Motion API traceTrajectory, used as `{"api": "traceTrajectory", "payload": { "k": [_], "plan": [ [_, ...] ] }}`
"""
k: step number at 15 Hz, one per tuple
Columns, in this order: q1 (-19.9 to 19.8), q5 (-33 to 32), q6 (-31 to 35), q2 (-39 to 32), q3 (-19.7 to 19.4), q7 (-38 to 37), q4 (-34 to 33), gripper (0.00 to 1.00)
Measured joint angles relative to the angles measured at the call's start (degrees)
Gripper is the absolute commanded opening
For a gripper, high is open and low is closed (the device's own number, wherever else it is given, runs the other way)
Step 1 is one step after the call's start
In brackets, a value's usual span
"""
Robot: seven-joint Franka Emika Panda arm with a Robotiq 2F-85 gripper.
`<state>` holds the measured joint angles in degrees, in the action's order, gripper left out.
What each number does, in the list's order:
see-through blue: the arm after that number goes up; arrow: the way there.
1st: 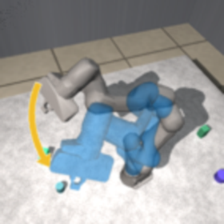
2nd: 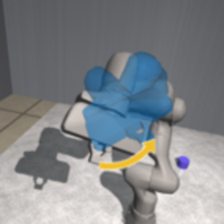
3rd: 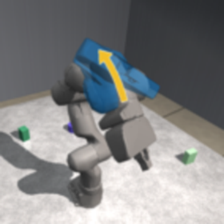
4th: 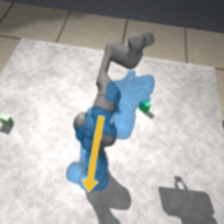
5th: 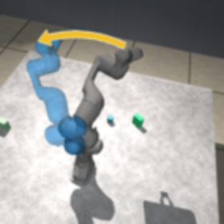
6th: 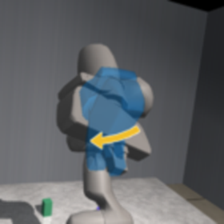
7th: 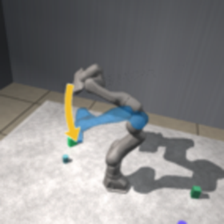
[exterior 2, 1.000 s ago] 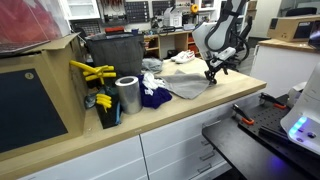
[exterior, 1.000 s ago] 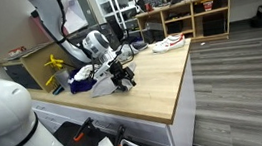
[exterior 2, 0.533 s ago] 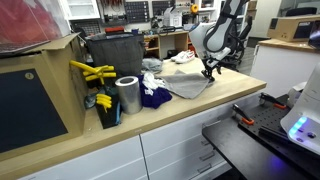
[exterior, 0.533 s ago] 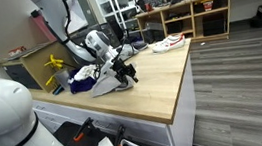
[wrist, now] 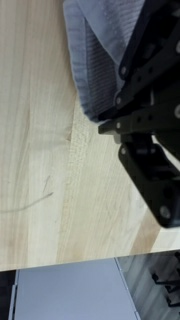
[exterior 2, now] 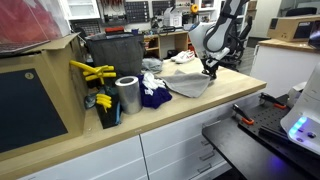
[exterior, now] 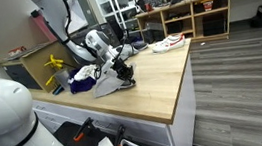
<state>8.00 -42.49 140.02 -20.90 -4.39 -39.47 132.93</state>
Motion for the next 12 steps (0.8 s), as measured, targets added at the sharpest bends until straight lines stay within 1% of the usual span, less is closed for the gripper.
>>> {"api": "traceTrajectory", "payload": {
  "k": [2,4,8,12],
  "plan": [
    [-0.2,0.0,1.1,0.5,0.1,2.0,0.0,0.01],
    [-0.4,0.0,1.7,1.9,0.1,6.8,-0.1,0.01],
    [-1.6,0.2,1.7,7.7,0.4,22.7,-0.6,0.01],
    [-3.4,2.7,0.6,13.0,2.6,40.2,-1.7,0.01]
  ]
}}
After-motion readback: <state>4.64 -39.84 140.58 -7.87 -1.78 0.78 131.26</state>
